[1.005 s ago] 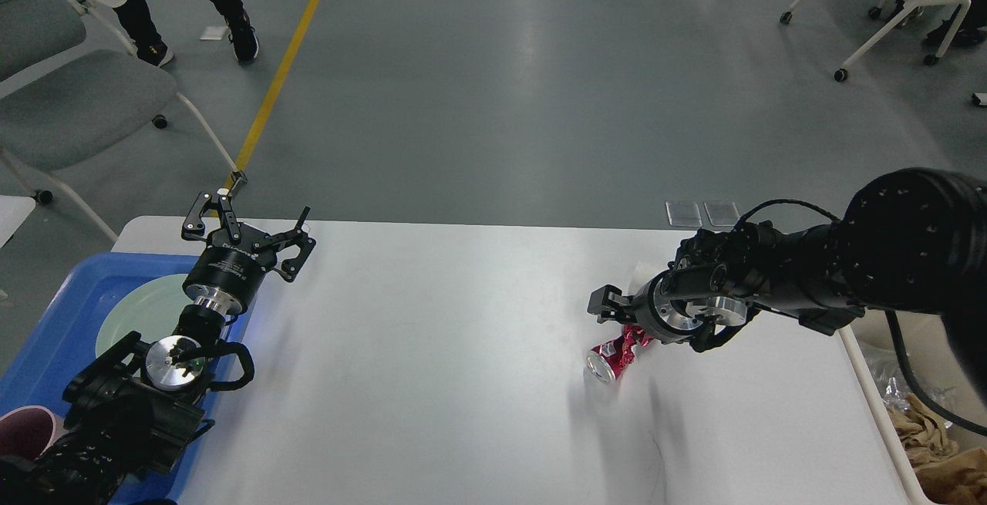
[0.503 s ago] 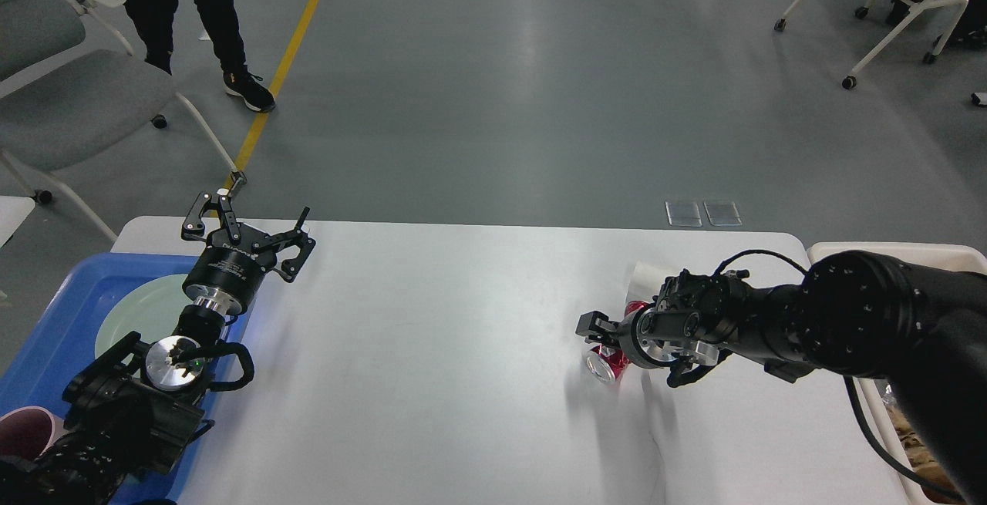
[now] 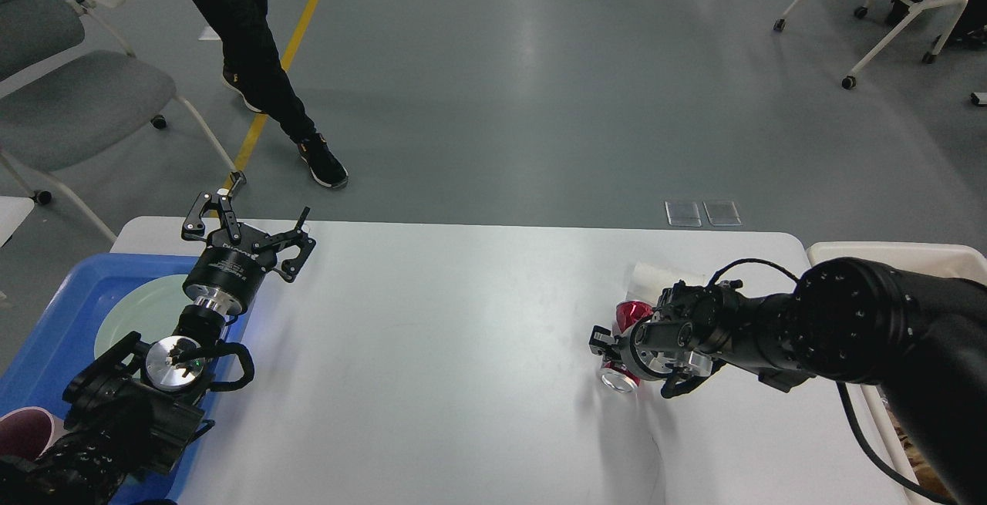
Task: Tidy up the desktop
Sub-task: 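Lift the red can and carry it toward the white bin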
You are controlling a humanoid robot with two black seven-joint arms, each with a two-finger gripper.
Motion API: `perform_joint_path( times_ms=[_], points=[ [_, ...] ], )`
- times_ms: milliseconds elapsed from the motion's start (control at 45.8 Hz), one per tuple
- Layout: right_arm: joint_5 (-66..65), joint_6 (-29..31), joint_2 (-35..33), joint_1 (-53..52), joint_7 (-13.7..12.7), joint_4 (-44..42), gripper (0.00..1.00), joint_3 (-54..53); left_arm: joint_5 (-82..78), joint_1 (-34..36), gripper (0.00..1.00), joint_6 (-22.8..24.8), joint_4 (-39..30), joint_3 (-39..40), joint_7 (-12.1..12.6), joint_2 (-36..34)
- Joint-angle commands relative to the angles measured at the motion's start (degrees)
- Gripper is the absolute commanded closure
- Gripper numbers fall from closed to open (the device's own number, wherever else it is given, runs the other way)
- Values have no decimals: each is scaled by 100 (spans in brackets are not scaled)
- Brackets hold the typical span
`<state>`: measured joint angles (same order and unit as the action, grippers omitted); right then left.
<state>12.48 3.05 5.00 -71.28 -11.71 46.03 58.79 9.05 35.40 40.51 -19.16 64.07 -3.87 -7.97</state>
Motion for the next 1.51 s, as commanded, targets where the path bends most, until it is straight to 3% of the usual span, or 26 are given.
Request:
perform_joint_path(
  times_ms=[0,175,371,481,524,634,874,1071,1245,1377,1442,1486],
  points=[
    [0,46,1,-140,-7,239,100,-43,0,2,4,1,0,1,0,6],
    [-8,99,-218,-675,-16,1012,100,-148,0,2,4,-8,0,1,0,-2],
    [-43,178,-1202,-2072,2,2567,100,-473,0,2,4,1,0,1,0,-2],
    [-44,853,-2142,-3030,-7,3087,100,-833,0,2,4,1,0,1,0,-2],
    [-44,1617,-2696,-3654,-7,3131,100,-930,0,2,4,1,0,1,0,-2],
    [-17,2401,-3329,-4542,-7,3114,100,-878,0,2,4,1,0,1,0,-2],
    [-114,2815,-4261,-5457,-7,3026,100,-694,0,2,4,1,0,1,0,-2],
    [-96,2227,-4411,-4905,-7,2473,100,211,0,2,4,1,0,1,0,-2],
    [-105,769,-5122,-3482,-7,1989,100,353,0,2,4,1,0,1,0,-2],
    [-96,144,-5281,-2366,-7,1436,100,309,0,2,4,1,0,1,0,-2],
    [-88,11,-5281,-1733,2,927,79,247,0,2,4,1,0,1,0,-2],
    [-79,-59,-5220,-1259,10,514,50,212,0,2,4,1,0,1,0,-2]
  ],
)
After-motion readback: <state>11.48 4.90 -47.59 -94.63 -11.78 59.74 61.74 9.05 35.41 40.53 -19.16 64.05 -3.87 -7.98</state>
